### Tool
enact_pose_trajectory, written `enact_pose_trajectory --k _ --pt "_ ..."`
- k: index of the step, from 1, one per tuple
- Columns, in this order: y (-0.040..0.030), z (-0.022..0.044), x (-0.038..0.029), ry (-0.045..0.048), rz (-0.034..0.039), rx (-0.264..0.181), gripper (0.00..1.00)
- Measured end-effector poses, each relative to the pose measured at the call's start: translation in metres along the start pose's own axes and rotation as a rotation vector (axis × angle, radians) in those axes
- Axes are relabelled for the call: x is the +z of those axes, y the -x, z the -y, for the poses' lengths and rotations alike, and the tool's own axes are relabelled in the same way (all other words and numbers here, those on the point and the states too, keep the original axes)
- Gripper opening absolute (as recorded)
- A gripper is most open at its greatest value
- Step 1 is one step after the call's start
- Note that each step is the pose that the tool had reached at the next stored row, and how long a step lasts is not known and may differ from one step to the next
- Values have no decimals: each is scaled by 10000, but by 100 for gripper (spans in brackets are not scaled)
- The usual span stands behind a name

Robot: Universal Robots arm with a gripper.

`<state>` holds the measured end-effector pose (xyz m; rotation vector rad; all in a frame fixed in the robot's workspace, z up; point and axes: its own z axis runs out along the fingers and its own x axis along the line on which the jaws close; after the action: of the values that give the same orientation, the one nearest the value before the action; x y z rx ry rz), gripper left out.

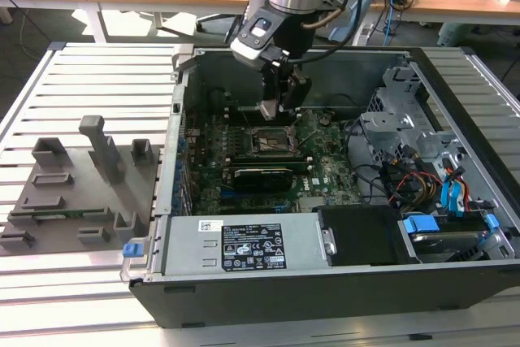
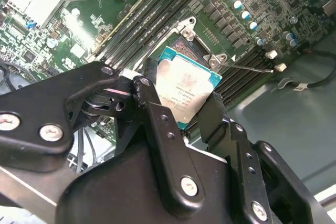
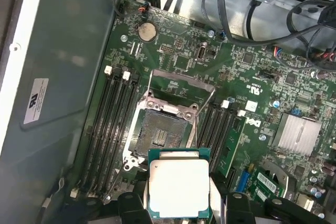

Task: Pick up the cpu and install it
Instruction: 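Place the cpu into insertion slot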

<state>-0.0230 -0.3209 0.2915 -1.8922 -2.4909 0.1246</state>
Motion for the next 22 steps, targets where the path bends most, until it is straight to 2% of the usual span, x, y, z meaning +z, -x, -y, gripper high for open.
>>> enact_pose_trajectory --k 9,22 --pt "0 0 0 -48 -17 891 54" --pt "0 0 1 -100 -38 1879 54"
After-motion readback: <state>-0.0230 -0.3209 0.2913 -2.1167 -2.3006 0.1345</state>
